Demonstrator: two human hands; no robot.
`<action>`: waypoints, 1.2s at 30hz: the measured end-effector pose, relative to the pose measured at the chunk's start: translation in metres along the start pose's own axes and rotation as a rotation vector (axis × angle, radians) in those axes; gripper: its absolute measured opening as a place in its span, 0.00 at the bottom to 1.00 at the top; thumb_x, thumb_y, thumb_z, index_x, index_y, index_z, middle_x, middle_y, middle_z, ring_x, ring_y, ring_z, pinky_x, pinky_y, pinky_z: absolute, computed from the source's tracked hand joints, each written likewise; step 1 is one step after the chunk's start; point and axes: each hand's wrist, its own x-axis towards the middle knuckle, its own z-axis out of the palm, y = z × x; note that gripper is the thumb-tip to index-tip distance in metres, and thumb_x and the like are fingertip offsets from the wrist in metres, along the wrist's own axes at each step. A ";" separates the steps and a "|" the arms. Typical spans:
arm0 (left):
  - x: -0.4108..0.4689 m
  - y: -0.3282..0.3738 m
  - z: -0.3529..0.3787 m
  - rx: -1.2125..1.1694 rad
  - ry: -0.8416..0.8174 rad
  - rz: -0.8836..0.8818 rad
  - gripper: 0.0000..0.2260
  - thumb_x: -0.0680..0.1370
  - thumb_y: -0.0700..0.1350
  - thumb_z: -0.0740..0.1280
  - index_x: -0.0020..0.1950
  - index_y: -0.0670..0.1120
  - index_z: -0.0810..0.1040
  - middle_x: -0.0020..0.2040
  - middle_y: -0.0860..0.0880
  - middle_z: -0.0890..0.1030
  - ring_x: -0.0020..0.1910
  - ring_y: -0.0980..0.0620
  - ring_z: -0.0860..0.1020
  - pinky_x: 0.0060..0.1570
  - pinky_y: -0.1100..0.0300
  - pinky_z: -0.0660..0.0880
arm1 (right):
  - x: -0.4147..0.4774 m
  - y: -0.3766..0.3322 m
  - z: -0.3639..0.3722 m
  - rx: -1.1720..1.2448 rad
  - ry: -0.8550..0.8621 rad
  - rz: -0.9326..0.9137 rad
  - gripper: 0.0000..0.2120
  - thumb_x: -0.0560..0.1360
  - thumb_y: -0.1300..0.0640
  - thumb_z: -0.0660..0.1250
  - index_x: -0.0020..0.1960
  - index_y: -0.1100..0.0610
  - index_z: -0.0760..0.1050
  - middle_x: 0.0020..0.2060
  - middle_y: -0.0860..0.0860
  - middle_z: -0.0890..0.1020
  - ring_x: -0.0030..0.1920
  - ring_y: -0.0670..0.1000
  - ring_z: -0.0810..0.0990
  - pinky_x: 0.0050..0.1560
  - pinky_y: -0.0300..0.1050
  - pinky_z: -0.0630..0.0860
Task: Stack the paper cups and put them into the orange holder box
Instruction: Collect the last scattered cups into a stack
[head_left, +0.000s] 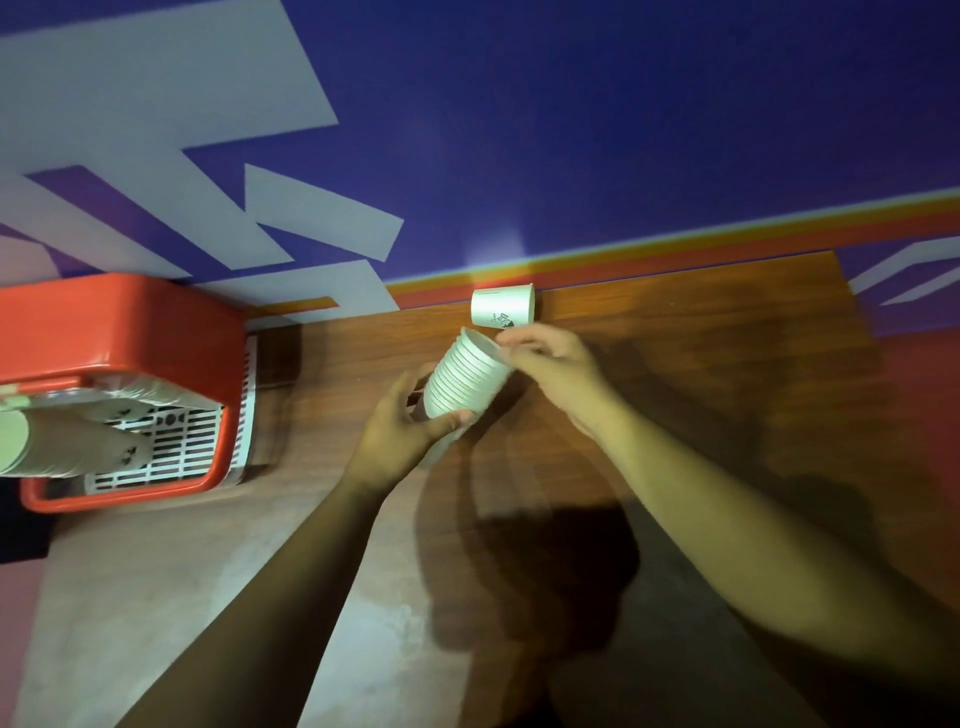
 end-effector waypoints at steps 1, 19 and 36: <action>-0.001 -0.002 -0.002 -0.039 0.030 -0.027 0.25 0.72 0.50 0.78 0.66 0.55 0.75 0.59 0.60 0.80 0.59 0.58 0.79 0.51 0.69 0.74 | 0.015 0.002 0.001 -0.005 0.114 0.008 0.08 0.74 0.60 0.72 0.52 0.58 0.82 0.51 0.54 0.84 0.50 0.48 0.81 0.53 0.40 0.75; -0.047 -0.048 -0.053 -0.073 0.174 -0.128 0.21 0.73 0.49 0.77 0.63 0.54 0.73 0.56 0.63 0.78 0.57 0.60 0.77 0.52 0.62 0.76 | 0.027 -0.010 0.037 -0.267 0.231 -0.090 0.03 0.73 0.60 0.72 0.45 0.60 0.83 0.51 0.57 0.81 0.55 0.55 0.80 0.55 0.43 0.74; -0.118 -0.086 -0.154 -0.342 0.104 0.085 0.32 0.68 0.50 0.79 0.70 0.49 0.73 0.65 0.49 0.80 0.64 0.49 0.79 0.64 0.49 0.76 | -0.106 -0.042 0.192 0.030 -0.253 0.077 0.23 0.75 0.54 0.73 0.68 0.51 0.72 0.64 0.50 0.77 0.66 0.48 0.75 0.67 0.49 0.72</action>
